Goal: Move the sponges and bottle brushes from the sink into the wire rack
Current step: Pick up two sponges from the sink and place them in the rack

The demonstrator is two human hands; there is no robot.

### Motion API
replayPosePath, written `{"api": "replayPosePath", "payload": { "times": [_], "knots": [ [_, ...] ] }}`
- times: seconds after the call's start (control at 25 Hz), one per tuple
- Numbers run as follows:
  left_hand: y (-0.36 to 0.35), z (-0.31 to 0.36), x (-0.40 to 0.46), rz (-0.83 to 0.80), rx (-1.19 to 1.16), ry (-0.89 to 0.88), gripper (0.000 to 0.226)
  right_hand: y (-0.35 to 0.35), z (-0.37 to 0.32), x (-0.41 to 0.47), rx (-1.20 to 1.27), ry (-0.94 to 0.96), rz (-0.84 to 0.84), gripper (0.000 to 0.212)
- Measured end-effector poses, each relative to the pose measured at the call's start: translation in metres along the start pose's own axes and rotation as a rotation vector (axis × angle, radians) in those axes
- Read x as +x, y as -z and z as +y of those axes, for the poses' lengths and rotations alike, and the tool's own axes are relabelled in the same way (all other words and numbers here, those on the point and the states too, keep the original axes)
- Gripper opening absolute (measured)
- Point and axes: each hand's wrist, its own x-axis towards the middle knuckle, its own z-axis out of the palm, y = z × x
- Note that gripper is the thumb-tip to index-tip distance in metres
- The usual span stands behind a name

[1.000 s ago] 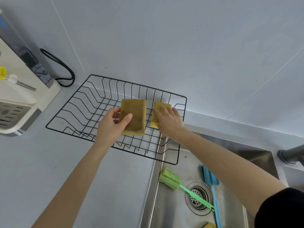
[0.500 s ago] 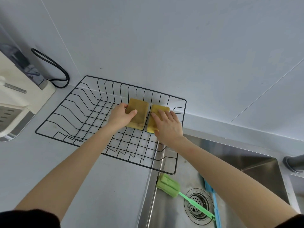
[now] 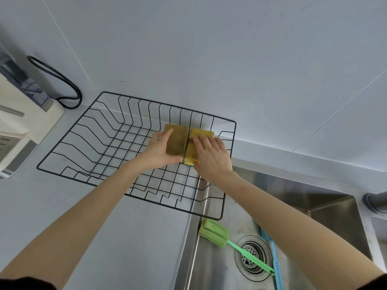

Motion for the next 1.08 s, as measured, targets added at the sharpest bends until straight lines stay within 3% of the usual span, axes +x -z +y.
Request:
{"api": "replayPosePath", "payload": {
  "times": [0.28,0.52,0.76,1.08],
  "knots": [
    [-0.006,-0.006,0.003,0.041,0.107,-0.098,0.073,-0.001,0.000,0.000,-0.019,-0.005,-0.010,0.067],
    [-0.003,0.000,0.000,0.023,0.171,-0.080,0.076,0.008,-0.001,-0.003,0.009,0.004,-0.073,0.073],
    [0.009,0.023,-0.024,0.029,0.263,-0.120,0.080,0.035,0.005,-0.033,0.089,-0.010,-0.074,0.066],
    [0.007,0.086,-0.080,0.060,0.325,-0.335,0.073,0.066,0.027,-0.108,0.148,-0.134,-0.015,0.063]
  ]
}}
